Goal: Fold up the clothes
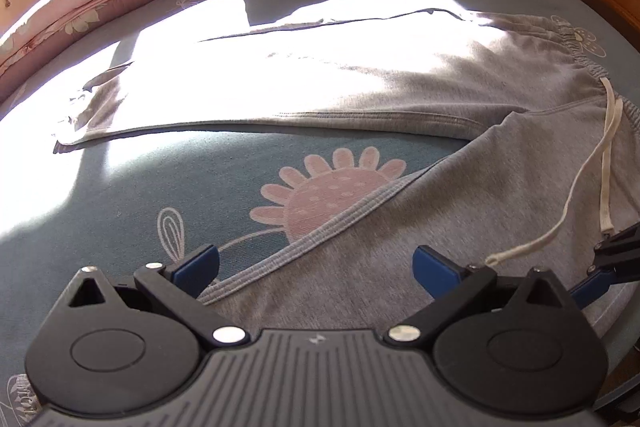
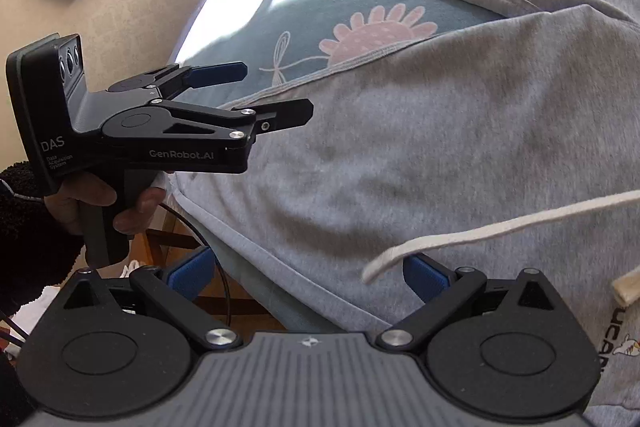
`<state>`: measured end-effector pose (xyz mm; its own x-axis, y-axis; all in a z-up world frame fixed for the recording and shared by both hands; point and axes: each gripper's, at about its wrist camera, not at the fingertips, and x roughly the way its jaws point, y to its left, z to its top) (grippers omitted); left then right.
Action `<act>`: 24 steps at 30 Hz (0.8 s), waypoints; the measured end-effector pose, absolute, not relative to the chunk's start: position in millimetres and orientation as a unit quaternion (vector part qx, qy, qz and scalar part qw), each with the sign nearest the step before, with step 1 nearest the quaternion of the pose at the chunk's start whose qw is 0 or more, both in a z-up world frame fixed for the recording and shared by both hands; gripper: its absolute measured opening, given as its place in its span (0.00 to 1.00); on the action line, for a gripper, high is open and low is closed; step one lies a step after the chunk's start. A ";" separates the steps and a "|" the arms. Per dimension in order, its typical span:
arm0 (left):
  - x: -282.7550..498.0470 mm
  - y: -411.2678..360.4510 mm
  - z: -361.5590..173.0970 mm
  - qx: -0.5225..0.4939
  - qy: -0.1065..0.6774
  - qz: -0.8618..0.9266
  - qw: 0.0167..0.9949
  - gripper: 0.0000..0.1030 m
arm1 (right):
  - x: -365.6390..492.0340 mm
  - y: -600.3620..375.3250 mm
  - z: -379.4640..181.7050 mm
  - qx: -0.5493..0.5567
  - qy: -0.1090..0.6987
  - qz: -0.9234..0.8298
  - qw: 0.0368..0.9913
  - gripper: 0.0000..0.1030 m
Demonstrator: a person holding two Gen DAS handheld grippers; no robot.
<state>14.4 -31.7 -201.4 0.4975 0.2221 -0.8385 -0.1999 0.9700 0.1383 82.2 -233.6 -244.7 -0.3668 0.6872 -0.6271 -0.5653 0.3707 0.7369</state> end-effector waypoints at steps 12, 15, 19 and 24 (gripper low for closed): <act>14.7 -35.6 -212.4 -0.008 0.497 0.100 0.862 0.99 | 146.2 -281.2 -229.9 -0.011 0.590 0.428 0.685 0.99; 18.7 -40.9 -216.3 -0.010 0.500 0.086 0.862 0.99 | 169.3 -291.8 -228.4 -0.005 0.571 0.384 0.726 0.99; 25.4 -33.8 -217.8 -0.013 0.501 0.079 0.862 0.99 | 186.8 -282.8 -230.4 0.000 0.548 0.357 0.756 1.00; 31.7 -14.8 -220.2 -0.023 0.502 0.085 0.860 0.99 | 208.4 -252.2 -228.0 0.028 0.534 0.359 0.765 0.99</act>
